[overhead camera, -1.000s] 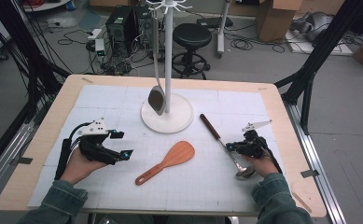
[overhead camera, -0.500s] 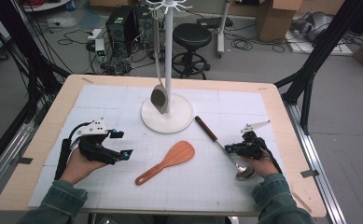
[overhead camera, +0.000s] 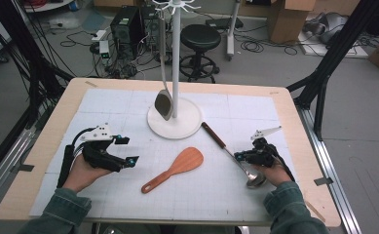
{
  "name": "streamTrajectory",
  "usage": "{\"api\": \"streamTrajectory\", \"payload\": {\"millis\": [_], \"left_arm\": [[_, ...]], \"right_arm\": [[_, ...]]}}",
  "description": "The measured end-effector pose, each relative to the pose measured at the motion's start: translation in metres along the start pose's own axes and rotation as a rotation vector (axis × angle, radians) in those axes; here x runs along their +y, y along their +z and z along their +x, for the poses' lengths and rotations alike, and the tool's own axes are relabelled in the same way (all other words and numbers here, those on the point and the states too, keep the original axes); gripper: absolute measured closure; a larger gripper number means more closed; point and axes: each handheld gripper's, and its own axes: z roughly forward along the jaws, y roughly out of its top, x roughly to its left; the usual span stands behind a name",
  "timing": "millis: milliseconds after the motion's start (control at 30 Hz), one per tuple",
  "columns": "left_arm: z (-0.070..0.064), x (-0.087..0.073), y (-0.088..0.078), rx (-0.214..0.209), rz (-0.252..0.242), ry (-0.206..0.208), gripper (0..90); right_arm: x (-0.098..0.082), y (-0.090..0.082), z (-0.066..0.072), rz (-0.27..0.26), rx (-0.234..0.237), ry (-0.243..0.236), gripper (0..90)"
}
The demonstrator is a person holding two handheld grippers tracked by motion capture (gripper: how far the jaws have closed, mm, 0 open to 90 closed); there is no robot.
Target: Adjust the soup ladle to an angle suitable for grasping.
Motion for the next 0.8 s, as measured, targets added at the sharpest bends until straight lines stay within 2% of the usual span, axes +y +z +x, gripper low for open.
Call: {"api": "streamTrajectory", "payload": {"millis": [367, 567, 800], "left_arm": [[0.000, 0.000, 0.000, -0.001, 0.002, 0.002, 19.4], [-0.001, 0.000, 0.001, -0.002, 0.004, 0.004, 19.4], [-0.001, 0.000, 0.001, -0.003, 0.002, 0.004, 19.4]], "right_arm": [[0.000, -0.004, 0.001, -0.005, -0.003, -0.012, 89.8], [0.001, -0.009, 0.006, -0.038, 0.017, -0.022, 89.8], [0.001, -0.008, 0.011, -0.013, 0.051, -0.042, 89.8]]}}
